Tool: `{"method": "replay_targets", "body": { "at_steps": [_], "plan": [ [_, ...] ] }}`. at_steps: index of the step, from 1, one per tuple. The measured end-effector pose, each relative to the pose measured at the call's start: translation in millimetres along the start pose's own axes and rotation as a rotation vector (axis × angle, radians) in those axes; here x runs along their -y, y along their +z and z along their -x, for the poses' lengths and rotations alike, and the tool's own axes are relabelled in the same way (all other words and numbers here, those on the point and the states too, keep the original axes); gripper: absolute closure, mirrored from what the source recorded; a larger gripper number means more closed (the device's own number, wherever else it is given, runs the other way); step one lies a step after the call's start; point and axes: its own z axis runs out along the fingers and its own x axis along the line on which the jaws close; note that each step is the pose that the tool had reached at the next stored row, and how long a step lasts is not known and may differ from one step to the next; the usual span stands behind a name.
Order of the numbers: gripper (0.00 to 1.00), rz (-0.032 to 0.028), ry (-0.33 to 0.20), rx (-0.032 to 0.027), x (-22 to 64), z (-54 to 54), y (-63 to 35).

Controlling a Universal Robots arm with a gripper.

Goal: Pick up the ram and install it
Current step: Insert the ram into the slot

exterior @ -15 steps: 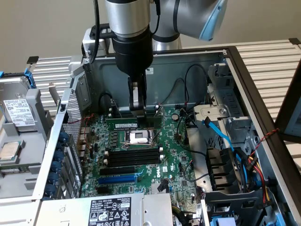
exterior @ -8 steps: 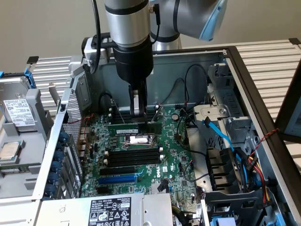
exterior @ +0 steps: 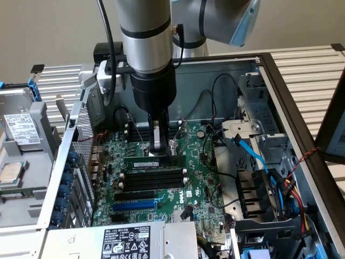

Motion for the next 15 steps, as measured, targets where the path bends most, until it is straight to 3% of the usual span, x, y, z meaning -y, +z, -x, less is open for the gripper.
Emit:
{"method": "replay_targets", "body": {
  "at_steps": [15],
  "plan": [
    [0.88,0.0001,-0.012,0.0008,-3.8,-0.3,23.7]
  ]
}}
